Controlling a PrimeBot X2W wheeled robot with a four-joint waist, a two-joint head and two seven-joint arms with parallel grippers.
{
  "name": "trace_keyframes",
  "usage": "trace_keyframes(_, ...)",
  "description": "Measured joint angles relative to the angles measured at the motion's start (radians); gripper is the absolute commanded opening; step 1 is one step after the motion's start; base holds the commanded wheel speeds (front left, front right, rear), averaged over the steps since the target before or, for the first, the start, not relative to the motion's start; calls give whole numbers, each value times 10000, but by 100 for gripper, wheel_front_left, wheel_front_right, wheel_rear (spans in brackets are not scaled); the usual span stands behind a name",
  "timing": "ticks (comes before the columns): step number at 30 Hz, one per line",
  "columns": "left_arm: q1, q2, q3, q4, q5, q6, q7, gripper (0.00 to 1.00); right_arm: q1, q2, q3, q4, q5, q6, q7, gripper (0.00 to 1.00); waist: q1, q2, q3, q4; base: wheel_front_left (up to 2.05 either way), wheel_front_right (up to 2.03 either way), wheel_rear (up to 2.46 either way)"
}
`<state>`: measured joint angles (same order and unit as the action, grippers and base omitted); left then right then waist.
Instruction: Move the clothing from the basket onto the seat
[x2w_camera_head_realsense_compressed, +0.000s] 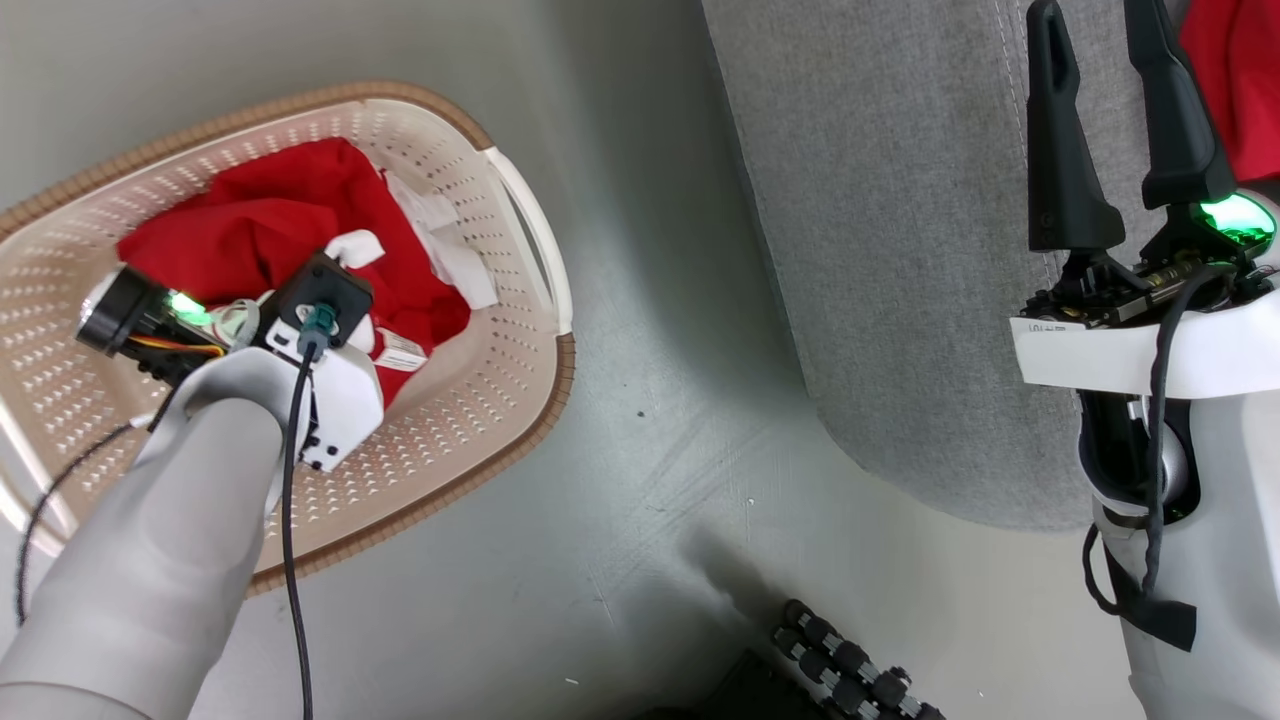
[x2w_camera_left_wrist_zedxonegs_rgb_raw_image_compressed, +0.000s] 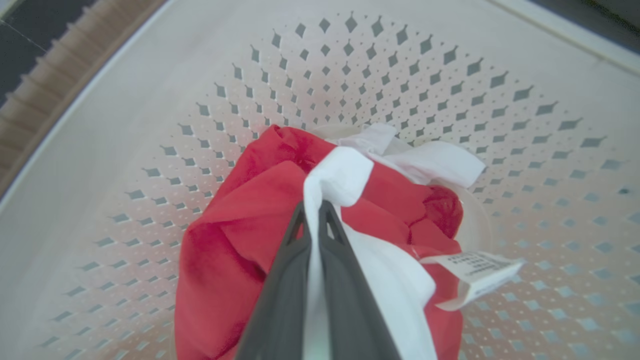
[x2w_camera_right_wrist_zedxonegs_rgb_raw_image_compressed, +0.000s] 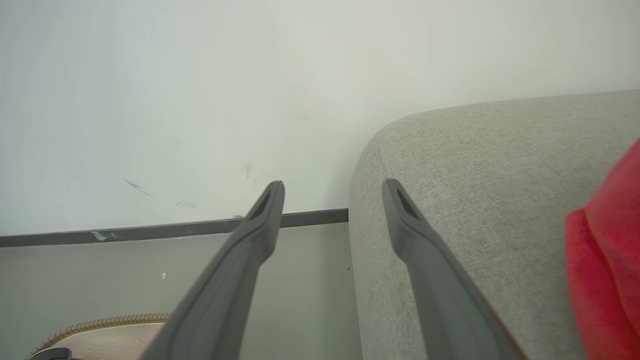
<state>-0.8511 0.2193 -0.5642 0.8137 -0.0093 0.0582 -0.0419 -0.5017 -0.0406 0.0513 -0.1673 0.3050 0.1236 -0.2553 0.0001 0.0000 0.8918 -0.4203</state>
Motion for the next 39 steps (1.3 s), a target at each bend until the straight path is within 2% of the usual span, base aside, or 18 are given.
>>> trace_keyframes(10,706,-81,353,-855,-535,115,-851,0,1,-2,-228,196,-428,0,0,100,0,0,-568,395,0,0,0)
trace_keyframes(20,1052,-316,905,-2121,-1118,453,-1722,0,12,-6,-391,497,-861,0,0,100,0,0,-1364,906,0,0,0)
trace_keyframes(31,1405,-380,1338,-3774,-1499,548,-1973,0,46,-15,-403,815,-1475,0,-2,100,0,0,-2437,1527,0,0,0)
trace_keyframes(39,1837,-165,1620,-4585,-1682,658,-2008,0,455,-27,-366,1164,-1977,0,0,100,0,0,-3308,1964,0,0,0)
